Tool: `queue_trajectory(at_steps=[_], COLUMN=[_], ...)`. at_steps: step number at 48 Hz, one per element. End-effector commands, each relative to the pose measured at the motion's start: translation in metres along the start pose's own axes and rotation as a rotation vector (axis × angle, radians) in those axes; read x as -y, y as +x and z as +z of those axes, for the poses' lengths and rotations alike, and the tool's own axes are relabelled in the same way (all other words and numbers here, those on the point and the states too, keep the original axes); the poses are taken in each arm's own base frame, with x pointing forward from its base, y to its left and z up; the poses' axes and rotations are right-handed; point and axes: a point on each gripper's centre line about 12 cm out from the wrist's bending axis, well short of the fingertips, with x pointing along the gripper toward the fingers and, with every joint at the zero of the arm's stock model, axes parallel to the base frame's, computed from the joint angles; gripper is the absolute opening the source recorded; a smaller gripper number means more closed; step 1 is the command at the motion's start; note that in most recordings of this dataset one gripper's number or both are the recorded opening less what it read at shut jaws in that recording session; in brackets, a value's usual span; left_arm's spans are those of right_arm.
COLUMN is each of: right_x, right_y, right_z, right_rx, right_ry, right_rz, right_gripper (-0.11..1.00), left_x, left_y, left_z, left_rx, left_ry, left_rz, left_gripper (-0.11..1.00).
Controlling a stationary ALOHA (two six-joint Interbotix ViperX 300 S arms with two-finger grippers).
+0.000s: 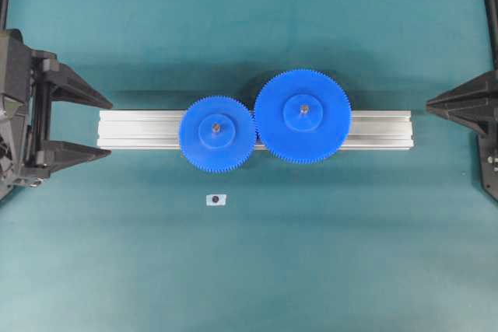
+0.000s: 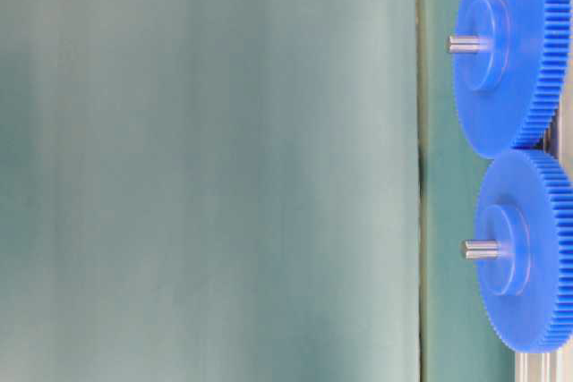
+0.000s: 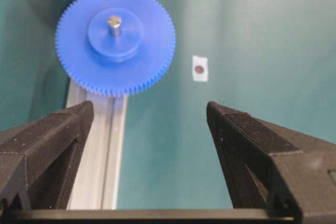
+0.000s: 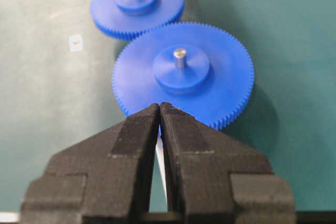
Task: Insert the small gear onto the shaft.
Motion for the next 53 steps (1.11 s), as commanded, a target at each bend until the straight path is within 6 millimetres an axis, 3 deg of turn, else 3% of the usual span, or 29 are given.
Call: queue_trajectory(at_steps=[1,53], right_x=[-0.0017,-0.0015], right_y=[-0.0017,-0.0017], right_z=[0.0104,0.0105], right_rx=[0.018,0.018], right_ry=[0.001,-0.005], right_rz=[0.004,0.002], right_gripper=[0.15,0.15], left_x=[0.0005,0.0006], left_y=[-0.0007,-0.0032], left_z=[0.0046,0.0013], left_rx=[0.014,0.011], left_ry=[0.004,-0.016], left_rz=[-0.001,-0.002], left_gripper=[0.87,0.84])
